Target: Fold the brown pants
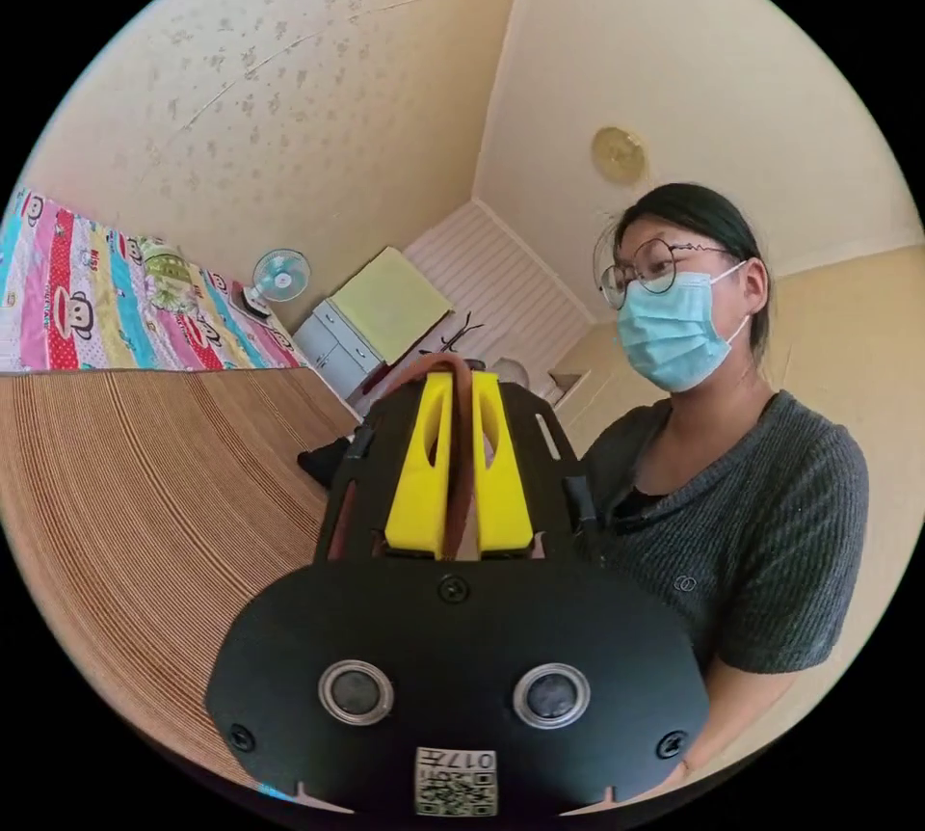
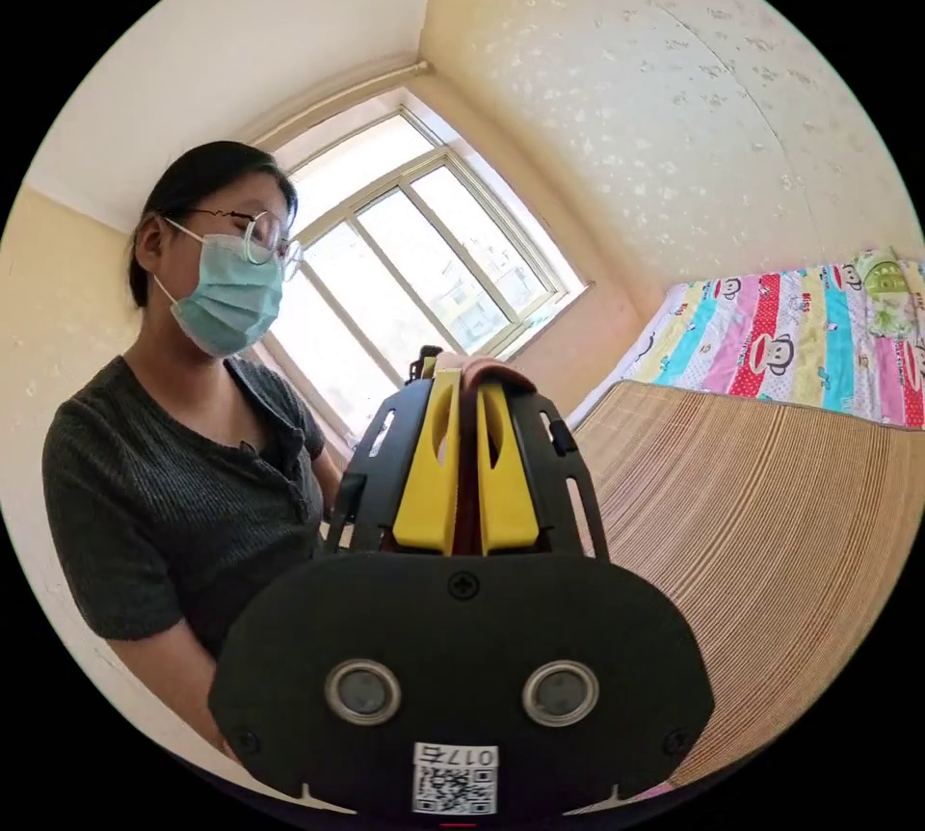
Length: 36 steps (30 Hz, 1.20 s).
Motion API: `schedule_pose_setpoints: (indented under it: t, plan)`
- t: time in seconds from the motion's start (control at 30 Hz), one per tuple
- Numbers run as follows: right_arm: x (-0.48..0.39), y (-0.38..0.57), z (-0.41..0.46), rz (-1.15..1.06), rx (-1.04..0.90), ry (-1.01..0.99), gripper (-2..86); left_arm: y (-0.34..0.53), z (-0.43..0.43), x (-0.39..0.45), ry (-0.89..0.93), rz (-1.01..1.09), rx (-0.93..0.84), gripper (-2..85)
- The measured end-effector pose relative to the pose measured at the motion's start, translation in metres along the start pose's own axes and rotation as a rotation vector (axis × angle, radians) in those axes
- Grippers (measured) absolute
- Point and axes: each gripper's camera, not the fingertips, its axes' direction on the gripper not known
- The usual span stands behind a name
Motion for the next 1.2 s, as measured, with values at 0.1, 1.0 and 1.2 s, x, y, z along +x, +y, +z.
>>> schedule_pose_setpoints:
  t: [0.1, 1.0, 1.2]
  plan:
    - [0.087, -0.003, 0.036, 0.144, -0.031, 0.021, 1.3, -0.007, 0.018, -0.074, -0.122, -0.129, -0.007, 3.8]
    - [0.375, 0.261, 0.17, 0.894, -0.345, 0.262, 17.0, 0.197, 0.147, -0.406, -0.51, -0.726, -0.301, 16.5]
    - [0.445, 0.267, 0.257, 0.942, -0.467, 0.101, 19.6, 0.202, 0.22, -0.5, -0.507, -0.784, -0.481, 14.6]
